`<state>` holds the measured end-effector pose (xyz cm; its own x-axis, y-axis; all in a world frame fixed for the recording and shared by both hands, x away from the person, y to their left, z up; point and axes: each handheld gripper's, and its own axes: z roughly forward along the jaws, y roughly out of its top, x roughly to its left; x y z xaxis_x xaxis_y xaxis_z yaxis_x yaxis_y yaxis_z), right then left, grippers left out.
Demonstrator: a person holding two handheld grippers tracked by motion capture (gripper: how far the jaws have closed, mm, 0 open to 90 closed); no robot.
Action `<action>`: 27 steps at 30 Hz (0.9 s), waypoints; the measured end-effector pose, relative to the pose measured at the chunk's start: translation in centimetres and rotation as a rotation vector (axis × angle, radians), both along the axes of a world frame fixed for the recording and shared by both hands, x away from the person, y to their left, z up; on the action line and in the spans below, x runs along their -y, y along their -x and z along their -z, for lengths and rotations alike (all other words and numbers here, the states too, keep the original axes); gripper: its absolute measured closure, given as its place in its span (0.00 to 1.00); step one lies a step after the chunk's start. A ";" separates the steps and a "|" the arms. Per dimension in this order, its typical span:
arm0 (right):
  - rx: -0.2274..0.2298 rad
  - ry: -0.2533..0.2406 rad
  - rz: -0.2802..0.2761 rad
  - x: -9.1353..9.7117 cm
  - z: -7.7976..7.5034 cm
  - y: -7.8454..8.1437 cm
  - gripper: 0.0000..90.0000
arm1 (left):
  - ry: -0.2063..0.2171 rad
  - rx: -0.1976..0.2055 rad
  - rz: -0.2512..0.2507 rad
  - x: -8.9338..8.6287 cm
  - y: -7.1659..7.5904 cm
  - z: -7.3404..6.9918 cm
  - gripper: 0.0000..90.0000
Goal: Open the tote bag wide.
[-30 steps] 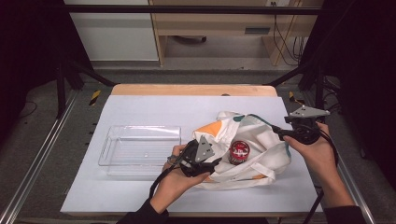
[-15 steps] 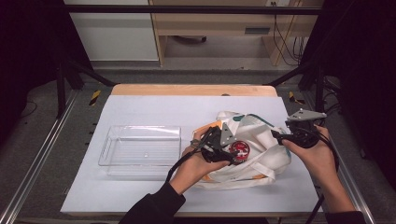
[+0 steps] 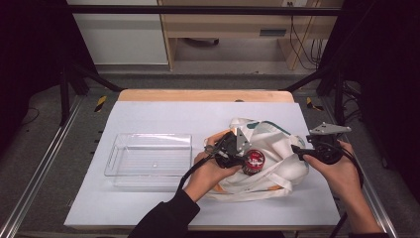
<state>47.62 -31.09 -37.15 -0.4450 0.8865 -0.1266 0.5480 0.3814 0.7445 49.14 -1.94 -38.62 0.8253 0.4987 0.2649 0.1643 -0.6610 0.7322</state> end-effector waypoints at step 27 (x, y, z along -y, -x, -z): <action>-0.066 -0.043 0.009 1.5 3.2 5.0 0.50 | 0.006 -0.018 -0.081 -4.8 -1.7 -1.4 0.92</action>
<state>42.64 -32.59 -40.31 -0.4429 0.8946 -0.0590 0.5996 0.3445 0.7223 50.85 2.83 -37.22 0.7867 0.5657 0.2473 0.2304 -0.6407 0.7324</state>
